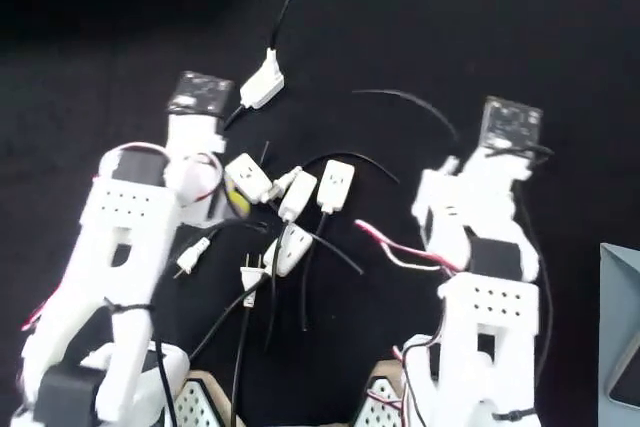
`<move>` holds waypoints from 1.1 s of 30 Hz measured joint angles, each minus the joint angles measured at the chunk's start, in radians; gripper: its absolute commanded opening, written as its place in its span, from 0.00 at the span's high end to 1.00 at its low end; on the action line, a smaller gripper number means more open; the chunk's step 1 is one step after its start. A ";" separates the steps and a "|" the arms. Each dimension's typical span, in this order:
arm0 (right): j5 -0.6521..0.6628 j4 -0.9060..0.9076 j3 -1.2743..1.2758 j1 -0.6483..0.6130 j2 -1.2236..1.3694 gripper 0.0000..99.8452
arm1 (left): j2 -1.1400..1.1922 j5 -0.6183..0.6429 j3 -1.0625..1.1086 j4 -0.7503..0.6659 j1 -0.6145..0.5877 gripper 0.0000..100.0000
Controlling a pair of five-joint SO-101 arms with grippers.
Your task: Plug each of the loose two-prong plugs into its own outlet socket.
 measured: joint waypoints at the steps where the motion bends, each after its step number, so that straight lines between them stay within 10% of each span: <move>1: -0.003 -0.002 0.002 0.018 0.000 0.99 | 0.021 0.002 -0.012 0.000 0.018 0.71; 15: -0.006 -0.083 0.071 0.166 -0.002 0.99 | 0.140 0.002 -0.244 0.081 0.278 0.71; 33: -0.006 -0.126 0.104 0.164 -0.002 0.99 | 0.614 0.008 -0.275 -0.218 0.293 0.80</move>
